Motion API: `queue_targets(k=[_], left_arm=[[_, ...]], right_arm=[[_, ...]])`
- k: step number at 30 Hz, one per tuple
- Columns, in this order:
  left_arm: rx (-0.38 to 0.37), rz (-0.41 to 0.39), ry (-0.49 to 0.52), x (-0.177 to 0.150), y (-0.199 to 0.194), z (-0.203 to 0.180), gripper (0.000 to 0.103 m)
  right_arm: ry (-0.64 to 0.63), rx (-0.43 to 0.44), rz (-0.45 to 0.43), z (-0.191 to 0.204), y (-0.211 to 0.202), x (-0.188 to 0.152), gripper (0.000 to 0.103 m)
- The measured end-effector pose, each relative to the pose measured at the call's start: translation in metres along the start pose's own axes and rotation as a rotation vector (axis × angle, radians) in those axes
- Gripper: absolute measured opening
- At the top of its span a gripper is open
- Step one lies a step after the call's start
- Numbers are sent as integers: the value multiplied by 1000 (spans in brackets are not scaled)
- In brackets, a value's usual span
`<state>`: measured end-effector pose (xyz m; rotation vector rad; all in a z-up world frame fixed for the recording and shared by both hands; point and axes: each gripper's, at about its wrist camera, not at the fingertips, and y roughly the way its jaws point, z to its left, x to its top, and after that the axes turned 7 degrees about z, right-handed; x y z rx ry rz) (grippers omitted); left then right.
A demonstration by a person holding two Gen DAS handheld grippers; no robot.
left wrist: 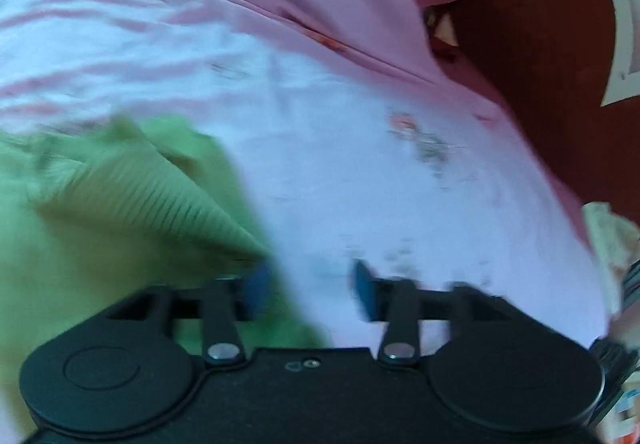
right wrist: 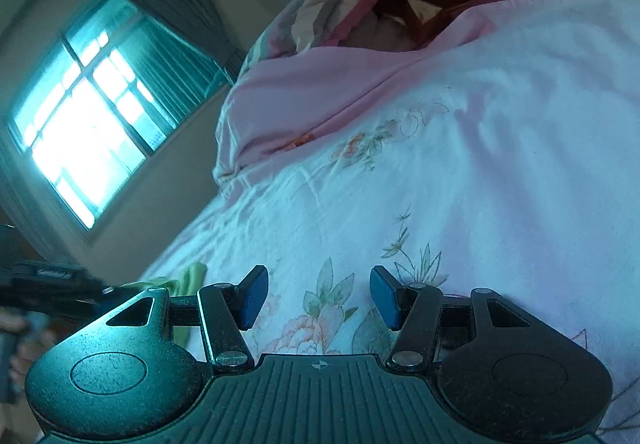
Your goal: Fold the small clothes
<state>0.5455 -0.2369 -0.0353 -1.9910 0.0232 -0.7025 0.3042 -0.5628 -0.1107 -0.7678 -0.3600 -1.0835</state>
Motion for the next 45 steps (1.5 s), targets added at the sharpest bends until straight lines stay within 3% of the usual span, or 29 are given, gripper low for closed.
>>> queue_targets(k=[2, 6, 8, 12, 15, 17, 20, 26, 34, 43, 44, 45], left_arm=[[-38, -73, 21, -6, -4, -8, 66], [11, -210, -63, -36, -53, 22, 67], [90, -272, -125, -71, -85, 55, 74], [273, -322, -248, -173, -133, 123, 73], [318, -327, -337, -237, -144, 156, 71], [316, -342, -343, -255, -145, 159, 69], [293, -396, -273, -259, -141, 139, 70], [277, -402, -199, -228, -107, 106, 70], [293, -418, -187, -238, -96, 102, 70], [287, -414, -219, -227, -85, 111, 72], [290, -418, -217, -227, -87, 110, 71], [295, -429, -216, -229, -89, 109, 70]], right_arm=[[18, 16, -2, -3, -3, 1, 56], [28, 21, 0, -6, -4, 1, 56], [19, 12, 2, -4, -3, 1, 56], [-18, -7, 8, 4, -1, -1, 56], [-66, -43, 12, 16, 0, -5, 56], [-126, -32, 27, 37, -2, -10, 56], [-185, 72, 86, 80, -5, -30, 56], [-213, 152, 206, 145, 25, -73, 56], [-182, 143, 285, 156, 54, -80, 56], [-155, 145, 336, 160, 84, -86, 56], [-154, 149, 329, 162, 83, -86, 51], [-160, 152, 323, 163, 84, -84, 40]])
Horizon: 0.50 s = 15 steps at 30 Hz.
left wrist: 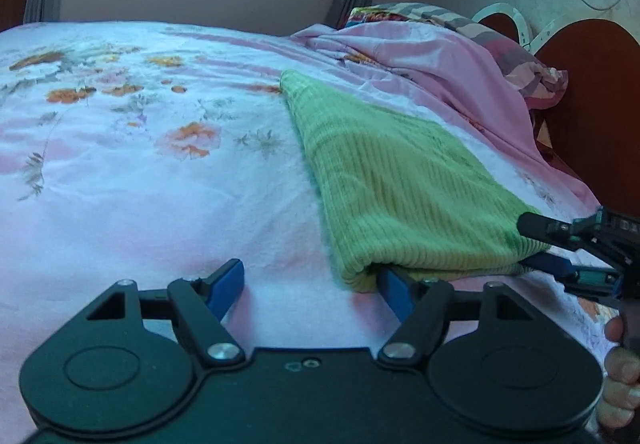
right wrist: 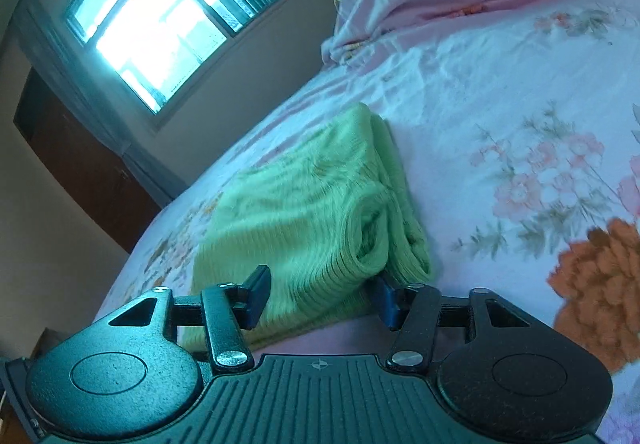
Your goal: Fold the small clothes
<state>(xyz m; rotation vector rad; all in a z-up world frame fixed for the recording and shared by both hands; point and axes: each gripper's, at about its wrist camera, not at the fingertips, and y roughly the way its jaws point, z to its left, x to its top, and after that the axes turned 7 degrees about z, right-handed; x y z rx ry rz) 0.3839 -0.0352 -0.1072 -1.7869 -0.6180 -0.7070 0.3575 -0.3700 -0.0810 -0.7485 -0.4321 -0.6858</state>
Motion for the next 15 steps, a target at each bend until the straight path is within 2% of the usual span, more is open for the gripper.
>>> queue_targets(k=[1, 2, 3, 5, 7, 9, 10, 12, 14, 15], left_arm=[[2, -13, -6, -1, -2, 1, 70], [-2, -18, -17, -3, -2, 3, 70], [-5, -20, -30, -4, -2, 5, 69], [0, -35, -45, -3, -4, 8, 68], [9, -53, -62, -4, -7, 11, 68], [1, -37, -68, -5, -3, 13, 69], [7, -34, -63, -6, -2, 13, 68], [12, -17, -44, -5, -4, 10, 67], [5, 8, -3, -5, -14, 12, 67], [7, 3, 9, -5, -22, 16, 65]], right_arm=[[-2, -9, 0, 1, 2, 2, 35], [1, -25, 3, 1, 5, 4, 26], [1, -37, 7, 0, 7, 6, 8], [-17, -53, -5, 3, 6, 10, 8], [-37, -46, -54, 6, -6, 12, 8], [-46, -66, -72, 4, -11, 11, 8], [-38, -72, -40, -1, -5, 11, 8], [-9, -85, 90, -12, 16, 10, 8], [-2, -74, 58, -17, 6, 11, 10], [-16, -79, 28, -16, -4, 12, 19]])
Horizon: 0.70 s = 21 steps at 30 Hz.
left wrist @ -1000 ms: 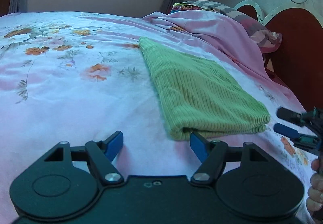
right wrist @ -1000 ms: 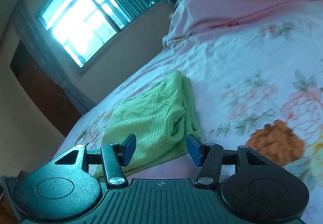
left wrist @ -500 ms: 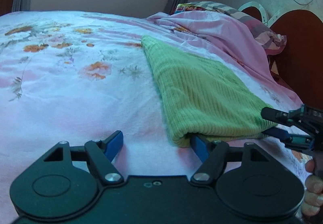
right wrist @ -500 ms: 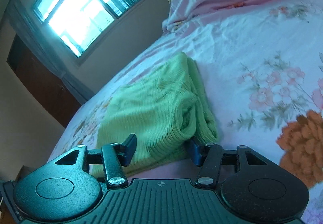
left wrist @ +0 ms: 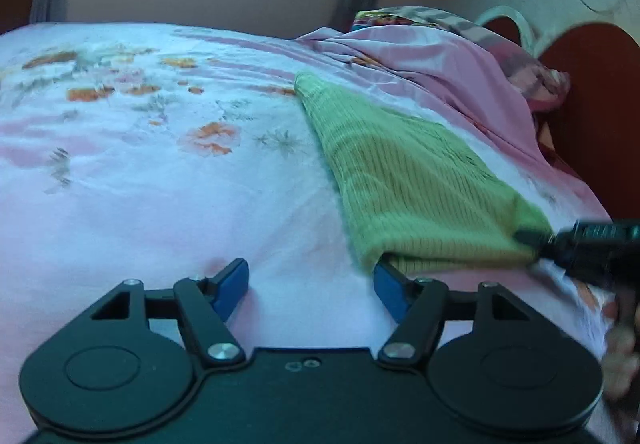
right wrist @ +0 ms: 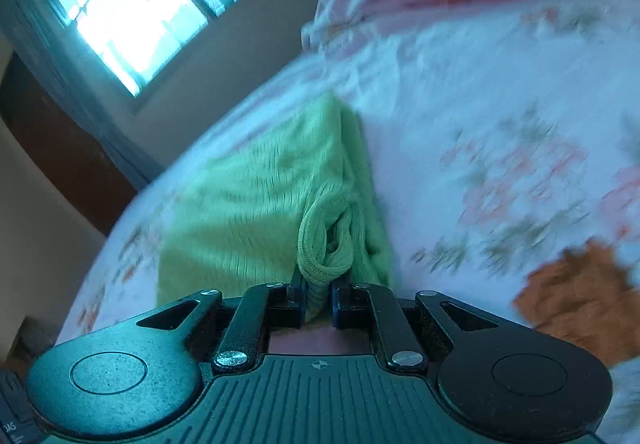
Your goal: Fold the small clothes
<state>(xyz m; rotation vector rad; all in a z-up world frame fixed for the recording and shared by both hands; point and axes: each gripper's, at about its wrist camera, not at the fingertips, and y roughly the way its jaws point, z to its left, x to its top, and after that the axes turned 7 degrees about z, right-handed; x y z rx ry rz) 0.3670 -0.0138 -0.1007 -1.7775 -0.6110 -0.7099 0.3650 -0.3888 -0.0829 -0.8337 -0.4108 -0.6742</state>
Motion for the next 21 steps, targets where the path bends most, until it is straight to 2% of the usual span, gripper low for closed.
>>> queue_targets(k=[2, 3, 6, 10, 11, 12, 13, 14, 15, 17, 20, 21], left_arm=[[29, -79, 3, 6, -17, 10, 64], [28, -110, 8, 17, -18, 12, 64], [21, -129, 37, 61, 6, 5, 65], [-2, -87, 32, 99, 57, -4, 65], [-12, -71, 42, 100, 70, -6, 68], [-15, -42, 58, 98, 81, -7, 72], [-8, -6, 60, 95, 92, -5, 75], [-21, 5, 40, 91, 99, 1, 82], [-44, 4, 8, 89, 100, 8, 82], [-72, 5, -29, 93, 93, 16, 80], [-61, -51, 22, 105, 86, 12, 78], [-67, -56, 29, 110, 89, 11, 78]], right_arm=[[-46, -17, -88, 1, -22, 2, 28], [-70, -9, -107, 2, -25, 7, 28], [-166, -16, -105, 17, -12, 26, 28], [-342, -4, -118, 42, 22, 48, 28], [-393, 8, -109, 42, 35, 50, 28], [-429, -21, -72, 38, 50, 51, 28], [-440, -81, -6, 30, 67, 49, 28], [-441, -103, 46, 18, 81, 48, 25], [-414, -79, 40, 10, 83, 49, 25], [-393, -90, 34, 6, 74, 54, 26], [-392, -31, -34, 9, 54, 66, 26], [-406, -35, -52, 15, 56, 72, 26]])
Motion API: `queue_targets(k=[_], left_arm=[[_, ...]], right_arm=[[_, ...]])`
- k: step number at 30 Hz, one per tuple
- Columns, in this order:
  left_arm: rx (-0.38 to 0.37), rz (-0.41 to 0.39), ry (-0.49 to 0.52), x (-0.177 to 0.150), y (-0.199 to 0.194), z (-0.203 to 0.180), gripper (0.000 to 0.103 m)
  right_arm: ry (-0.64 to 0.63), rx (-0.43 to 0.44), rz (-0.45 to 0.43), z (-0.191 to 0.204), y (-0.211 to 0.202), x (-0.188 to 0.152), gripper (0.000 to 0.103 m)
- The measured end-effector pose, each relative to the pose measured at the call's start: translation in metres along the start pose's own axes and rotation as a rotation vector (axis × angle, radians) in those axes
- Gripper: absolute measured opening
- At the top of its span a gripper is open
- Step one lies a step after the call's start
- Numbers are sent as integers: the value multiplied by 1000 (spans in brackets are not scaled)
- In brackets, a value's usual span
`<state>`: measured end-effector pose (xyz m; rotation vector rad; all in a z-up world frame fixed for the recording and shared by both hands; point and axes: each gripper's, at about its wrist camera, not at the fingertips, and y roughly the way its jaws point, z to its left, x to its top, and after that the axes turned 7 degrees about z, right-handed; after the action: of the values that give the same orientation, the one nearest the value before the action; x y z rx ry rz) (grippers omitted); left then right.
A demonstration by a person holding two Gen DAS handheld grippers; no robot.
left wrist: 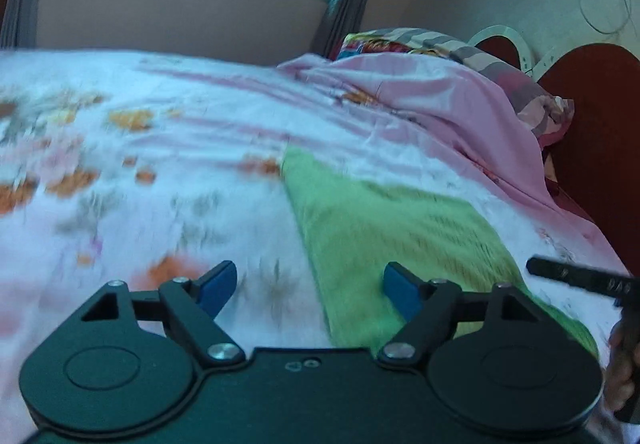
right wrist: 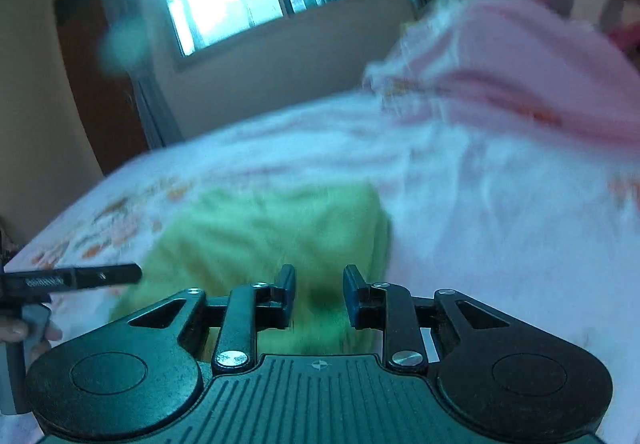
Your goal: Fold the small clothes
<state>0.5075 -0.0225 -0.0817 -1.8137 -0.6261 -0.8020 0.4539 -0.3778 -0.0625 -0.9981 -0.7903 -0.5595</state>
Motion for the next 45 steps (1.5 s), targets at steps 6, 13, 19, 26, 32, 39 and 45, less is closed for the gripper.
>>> queue_targets(k=[6, 13, 19, 26, 32, 39, 45], left_arm=[[47, 80, 25, 24, 51, 0, 87], [57, 118, 47, 35, 63, 14, 90], [46, 98, 29, 27, 39, 6, 88], [26, 107, -24, -11, 4, -5, 88], [38, 120, -83, -31, -17, -9, 88], [86, 165, 41, -62, -39, -33, 88], [103, 171, 63, -76, -50, -39, 89]], right_arm=[[-31, -29, 86, -5, 60, 40, 26], [12, -45, 80, -30, 77, 51, 26], [72, -76, 132, -36, 70, 39, 49], [14, -44, 118, -4, 17, 6, 49], [51, -72, 170, 7, -3, -22, 49], [19, -116, 229, 19, -21, -41, 49], [10, -126, 223, 19, -31, -52, 49]])
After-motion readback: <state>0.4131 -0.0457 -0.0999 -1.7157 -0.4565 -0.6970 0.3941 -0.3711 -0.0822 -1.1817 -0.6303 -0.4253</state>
